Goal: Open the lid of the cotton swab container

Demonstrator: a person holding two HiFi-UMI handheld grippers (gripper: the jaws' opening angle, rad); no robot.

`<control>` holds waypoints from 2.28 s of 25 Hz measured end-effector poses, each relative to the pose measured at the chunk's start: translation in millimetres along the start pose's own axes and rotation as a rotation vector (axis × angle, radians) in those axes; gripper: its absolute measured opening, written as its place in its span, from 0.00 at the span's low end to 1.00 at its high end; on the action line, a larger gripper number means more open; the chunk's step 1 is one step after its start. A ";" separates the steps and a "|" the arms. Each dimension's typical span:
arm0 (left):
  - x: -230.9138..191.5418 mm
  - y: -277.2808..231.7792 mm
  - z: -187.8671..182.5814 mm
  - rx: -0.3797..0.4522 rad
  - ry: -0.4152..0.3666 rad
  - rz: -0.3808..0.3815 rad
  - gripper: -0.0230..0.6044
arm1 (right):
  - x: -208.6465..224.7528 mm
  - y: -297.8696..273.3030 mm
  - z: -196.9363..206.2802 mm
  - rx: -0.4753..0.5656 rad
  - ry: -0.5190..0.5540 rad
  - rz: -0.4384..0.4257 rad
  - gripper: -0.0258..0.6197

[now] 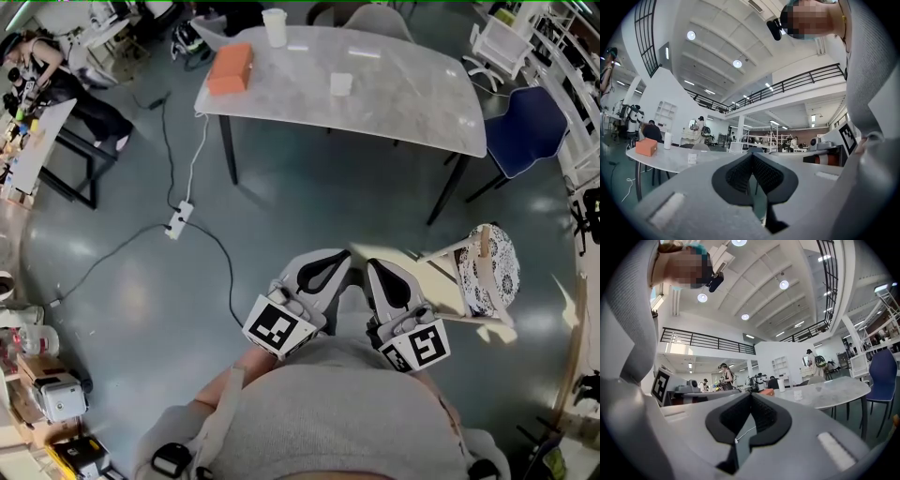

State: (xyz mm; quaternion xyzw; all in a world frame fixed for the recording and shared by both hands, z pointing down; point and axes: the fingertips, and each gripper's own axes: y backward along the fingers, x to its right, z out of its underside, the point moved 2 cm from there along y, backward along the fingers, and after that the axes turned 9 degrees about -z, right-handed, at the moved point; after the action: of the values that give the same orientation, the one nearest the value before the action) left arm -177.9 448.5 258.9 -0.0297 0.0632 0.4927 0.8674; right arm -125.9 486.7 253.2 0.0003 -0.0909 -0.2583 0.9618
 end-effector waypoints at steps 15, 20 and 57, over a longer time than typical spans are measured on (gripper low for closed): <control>-52.3 -103.2 -6.3 0.000 -0.003 -0.069 0.03 | 108.4 -58.7 -21.8 0.021 0.014 -0.075 0.04; -72.7 -136.7 -11.1 0.002 0.012 -0.119 0.03 | 146.9 -73.6 -27.4 0.025 0.003 -0.103 0.04; -129.3 -259.6 -18.0 -0.004 0.028 -0.246 0.03 | 274.2 -139.1 -34.8 -0.041 -0.075 -0.244 0.04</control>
State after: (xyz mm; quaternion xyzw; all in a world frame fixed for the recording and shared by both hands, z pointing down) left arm -21.9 203.3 256.3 -0.0460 0.0702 0.3820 0.9203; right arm 44.2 228.3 260.3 -0.0177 -0.1207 -0.3752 0.9189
